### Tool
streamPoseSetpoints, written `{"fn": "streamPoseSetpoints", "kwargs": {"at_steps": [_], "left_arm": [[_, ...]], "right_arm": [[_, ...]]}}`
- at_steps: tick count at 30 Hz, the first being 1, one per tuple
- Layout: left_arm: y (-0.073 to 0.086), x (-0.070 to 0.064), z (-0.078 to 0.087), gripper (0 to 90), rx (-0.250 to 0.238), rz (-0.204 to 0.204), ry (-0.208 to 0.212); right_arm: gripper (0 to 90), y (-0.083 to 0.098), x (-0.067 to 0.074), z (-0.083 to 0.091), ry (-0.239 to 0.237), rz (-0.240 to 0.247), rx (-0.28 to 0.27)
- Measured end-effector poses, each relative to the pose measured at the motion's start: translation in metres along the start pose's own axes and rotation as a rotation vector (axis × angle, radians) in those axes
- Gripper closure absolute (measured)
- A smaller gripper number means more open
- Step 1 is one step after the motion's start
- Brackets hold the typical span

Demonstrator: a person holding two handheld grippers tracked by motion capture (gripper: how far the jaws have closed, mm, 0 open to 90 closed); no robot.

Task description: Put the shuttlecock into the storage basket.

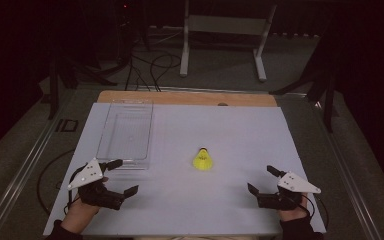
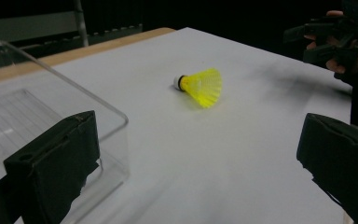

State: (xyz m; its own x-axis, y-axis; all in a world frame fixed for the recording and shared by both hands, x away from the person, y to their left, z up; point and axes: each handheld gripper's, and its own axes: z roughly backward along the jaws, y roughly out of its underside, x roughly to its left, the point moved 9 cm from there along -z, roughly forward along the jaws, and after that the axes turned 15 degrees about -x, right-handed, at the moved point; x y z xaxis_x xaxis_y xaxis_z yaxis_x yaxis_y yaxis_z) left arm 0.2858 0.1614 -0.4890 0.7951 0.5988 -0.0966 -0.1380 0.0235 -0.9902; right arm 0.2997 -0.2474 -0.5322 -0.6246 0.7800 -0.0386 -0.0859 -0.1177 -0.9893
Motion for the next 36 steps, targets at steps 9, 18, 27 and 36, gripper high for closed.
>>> {"fn": "streamPoseSetpoints", "kwargs": {"at_steps": [9, 18, 27, 36], "left_arm": [[-0.023, 0.0, -0.01, 0.0, 0.013, -0.046, 0.027], [-0.044, -0.002, -0.024, 0.0, 0.005, -0.076, 0.06], [-0.059, -0.008, -0.046, 0.0, 0.021, -0.106, 0.11], [-0.067, -0.016, -0.067, 0.0, 0.04, -0.12, 0.157]], "right_arm": [[7.7, -0.002, 0.001, 0.0, -0.002, 0.002, -0.005], [7.7, -0.002, 0.0, 0.0, 0.0, 0.005, -0.006], [7.7, -0.001, 0.001, 0.0, -0.003, 0.006, -0.006], [7.7, -0.002, 0.001, 0.0, -0.005, 0.001, -0.008]]}}
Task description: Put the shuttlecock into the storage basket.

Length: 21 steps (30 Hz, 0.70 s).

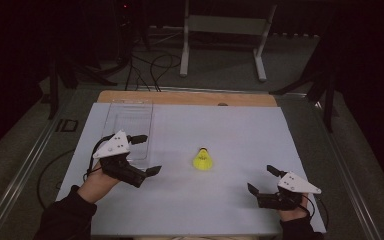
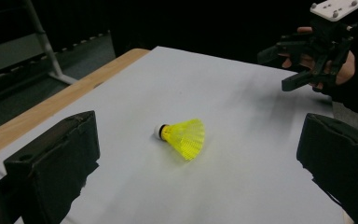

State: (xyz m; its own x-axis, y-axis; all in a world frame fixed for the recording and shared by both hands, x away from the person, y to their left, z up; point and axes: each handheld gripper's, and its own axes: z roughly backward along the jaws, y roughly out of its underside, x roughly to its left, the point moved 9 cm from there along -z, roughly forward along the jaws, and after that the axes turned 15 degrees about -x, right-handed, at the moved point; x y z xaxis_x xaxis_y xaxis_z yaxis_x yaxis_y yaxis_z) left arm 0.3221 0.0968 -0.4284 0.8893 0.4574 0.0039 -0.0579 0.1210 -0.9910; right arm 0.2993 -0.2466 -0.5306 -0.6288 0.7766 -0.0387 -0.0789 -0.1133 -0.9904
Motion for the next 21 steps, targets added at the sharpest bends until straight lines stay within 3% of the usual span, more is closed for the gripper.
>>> {"fn": "streamPoseSetpoints", "kwargs": {"at_steps": [13, 21], "left_arm": [[-0.004, -0.006, -0.033, 0.0, 0.026, -0.006, 0.056], [-0.001, -0.008, -0.057, 0.0, 0.079, 0.007, 0.07]], "right_arm": [[7.7, 0.0, 0.0, -0.001, -0.002, 0.002, 0.002], [7.7, 0.001, 0.001, -0.001, -0.006, 0.006, 0.004]]}}
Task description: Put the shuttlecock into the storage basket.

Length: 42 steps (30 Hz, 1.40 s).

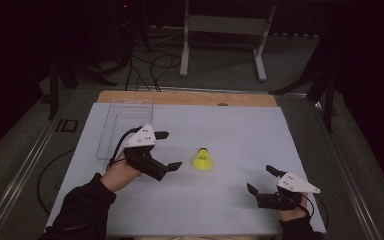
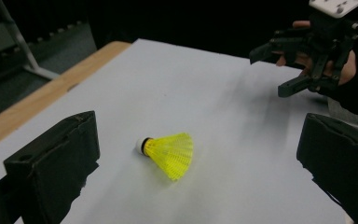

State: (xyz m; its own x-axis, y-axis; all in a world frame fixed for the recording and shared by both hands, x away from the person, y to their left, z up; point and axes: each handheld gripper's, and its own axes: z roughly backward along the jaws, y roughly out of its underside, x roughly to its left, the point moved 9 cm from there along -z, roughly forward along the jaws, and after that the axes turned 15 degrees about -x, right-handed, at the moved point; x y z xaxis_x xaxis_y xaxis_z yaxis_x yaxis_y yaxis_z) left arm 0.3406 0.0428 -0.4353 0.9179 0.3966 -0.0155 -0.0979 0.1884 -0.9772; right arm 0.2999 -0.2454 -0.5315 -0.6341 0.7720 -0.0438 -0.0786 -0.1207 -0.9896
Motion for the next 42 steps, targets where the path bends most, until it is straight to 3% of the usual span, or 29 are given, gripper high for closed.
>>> {"fn": "streamPoseSetpoints", "kwargs": {"at_steps": [5, 16, 20, 28, 42], "left_arm": [[0.009, -0.001, -0.014, 0.0, 0.074, 0.008, -0.011], [0.023, 0.001, -0.035, 0.0, 0.151, 0.012, -0.027], [0.028, -0.001, -0.044, 0.0, 0.178, 0.022, -0.009], [0.045, -0.006, -0.062, 0.0, 0.297, 0.052, 0.012], [0.062, -0.004, -0.079, 1.0, 0.401, 0.067, 0.014]], "right_arm": [[7.7, 0.001, 0.0, 0.0, -0.003, 0.0, 0.002], [7.7, 0.002, 0.001, -0.001, -0.01, -0.002, 0.007], [7.7, 0.002, 0.002, -0.002, -0.013, -0.001, 0.008], [7.7, 0.002, 0.002, -0.001, -0.014, -0.004, 0.01], [7.7, 0.002, 0.003, -0.001, -0.018, -0.006, 0.012]]}}
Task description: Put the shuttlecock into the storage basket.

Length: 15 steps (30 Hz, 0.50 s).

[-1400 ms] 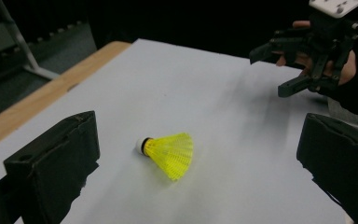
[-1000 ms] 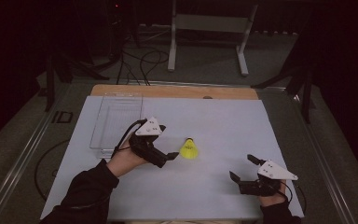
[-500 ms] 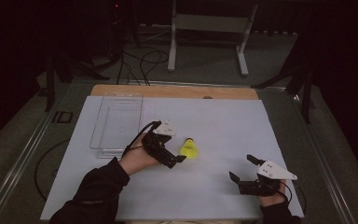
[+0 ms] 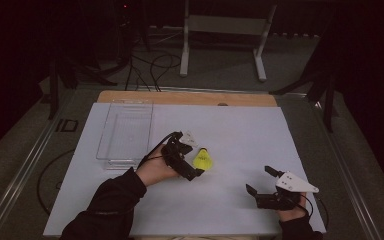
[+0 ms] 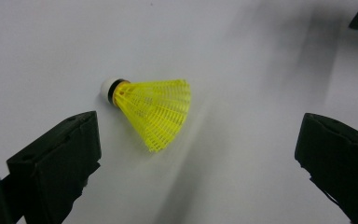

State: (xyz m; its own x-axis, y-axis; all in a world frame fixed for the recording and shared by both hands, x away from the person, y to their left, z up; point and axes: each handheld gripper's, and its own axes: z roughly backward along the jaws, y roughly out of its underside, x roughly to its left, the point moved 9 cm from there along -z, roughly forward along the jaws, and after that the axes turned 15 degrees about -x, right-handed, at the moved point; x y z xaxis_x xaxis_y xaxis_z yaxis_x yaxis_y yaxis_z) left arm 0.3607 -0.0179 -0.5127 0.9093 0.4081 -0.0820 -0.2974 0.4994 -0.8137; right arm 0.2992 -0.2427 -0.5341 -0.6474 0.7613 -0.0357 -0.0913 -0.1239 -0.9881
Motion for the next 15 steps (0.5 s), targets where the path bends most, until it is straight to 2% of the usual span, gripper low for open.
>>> {"fn": "streamPoseSetpoints", "kwargs": {"at_steps": [10, 15], "left_arm": [[0.005, 0.001, -0.011, 1.9, 0.049, 0.012, 0.001], [0.007, 0.006, -0.016, 6.4, 0.072, 0.039, -0.016]], "right_arm": [[7.7, 0.0, 0.0, 0.0, -0.004, 0.0, 0.002], [7.7, 0.0, 0.0, 0.0, -0.004, 0.001, 0.002]]}}
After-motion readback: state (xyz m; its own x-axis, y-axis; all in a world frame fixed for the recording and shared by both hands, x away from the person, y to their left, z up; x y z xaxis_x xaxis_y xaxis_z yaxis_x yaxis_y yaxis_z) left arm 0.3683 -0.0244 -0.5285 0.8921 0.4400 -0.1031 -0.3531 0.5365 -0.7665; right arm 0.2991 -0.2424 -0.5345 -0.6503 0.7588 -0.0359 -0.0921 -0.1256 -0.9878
